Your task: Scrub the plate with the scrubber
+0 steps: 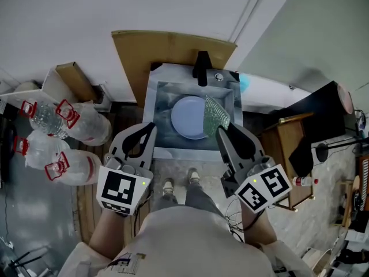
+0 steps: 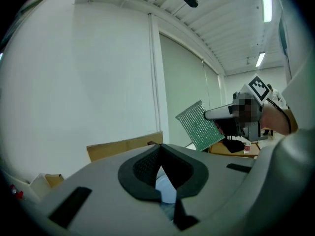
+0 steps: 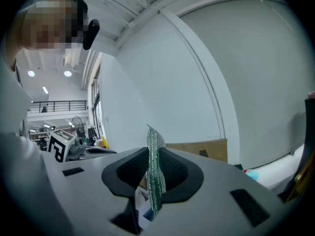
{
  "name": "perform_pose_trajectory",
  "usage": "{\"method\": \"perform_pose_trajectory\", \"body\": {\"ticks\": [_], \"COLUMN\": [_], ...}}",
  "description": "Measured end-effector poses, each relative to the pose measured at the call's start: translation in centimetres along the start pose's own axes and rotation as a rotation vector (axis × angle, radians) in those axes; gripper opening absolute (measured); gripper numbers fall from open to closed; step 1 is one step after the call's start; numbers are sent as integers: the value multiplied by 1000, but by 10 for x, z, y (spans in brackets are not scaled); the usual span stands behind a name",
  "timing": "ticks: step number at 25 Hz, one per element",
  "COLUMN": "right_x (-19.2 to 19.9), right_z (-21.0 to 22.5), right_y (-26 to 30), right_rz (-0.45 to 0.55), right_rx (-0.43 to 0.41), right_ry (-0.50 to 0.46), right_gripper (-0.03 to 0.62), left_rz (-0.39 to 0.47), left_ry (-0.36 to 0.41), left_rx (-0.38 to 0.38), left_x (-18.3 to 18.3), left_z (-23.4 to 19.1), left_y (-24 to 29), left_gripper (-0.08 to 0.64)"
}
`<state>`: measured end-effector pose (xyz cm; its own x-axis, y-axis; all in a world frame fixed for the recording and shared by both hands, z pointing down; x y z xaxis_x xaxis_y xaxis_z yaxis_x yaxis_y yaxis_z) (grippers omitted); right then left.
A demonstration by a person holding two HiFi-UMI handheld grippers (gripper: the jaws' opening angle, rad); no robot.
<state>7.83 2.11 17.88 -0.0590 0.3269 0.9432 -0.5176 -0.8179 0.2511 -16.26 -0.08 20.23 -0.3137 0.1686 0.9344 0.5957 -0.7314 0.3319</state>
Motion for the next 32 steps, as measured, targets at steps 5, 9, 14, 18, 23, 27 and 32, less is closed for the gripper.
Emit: {"method": "perform_pose_trajectory", "body": {"ticks": [5,9,14,18,23,27,32], "right_x": [3,10,26,41,66,84,114], "right_z": [31,59,92,116,135,141,144], "right_y": [17,36,67,95,131,152,179], "right_rz": [-29,-63,-119,-161,-238,-288,-361], "right_rx": [-56,-97,-176,-216,-255,-291,-317], "right_ry": [18,41,100,102,84,76,92], "right_gripper": [103,103,100,98,98,98,98], "left_rz": [-37,-78,-155,-163,-209,-290,-374], "left_ry": [-10,-52,-145,-259,-366,-369,-453], "left_rx": [-43,-82,-131,-235,-233,-211,-175], "left_x": [0,5,25,41,63,84,127], "left_z": [6,8,9,-1,-6,-2,1], "left_y": [22,46,78,102,135,162,188], "left_gripper": [17,17,17,17,18,82,132]}}
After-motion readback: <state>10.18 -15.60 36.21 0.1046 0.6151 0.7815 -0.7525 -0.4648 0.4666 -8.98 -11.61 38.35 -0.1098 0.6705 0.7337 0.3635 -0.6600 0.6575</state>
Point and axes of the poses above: the fingertips, and each gripper's own axes: y forward along the fingers, z to its right, x out of its underside, the point moved 8 cm from there along -y, backward along the fingers, and after that the axes turned 6 degrees about -z, right-handed, at the moved point
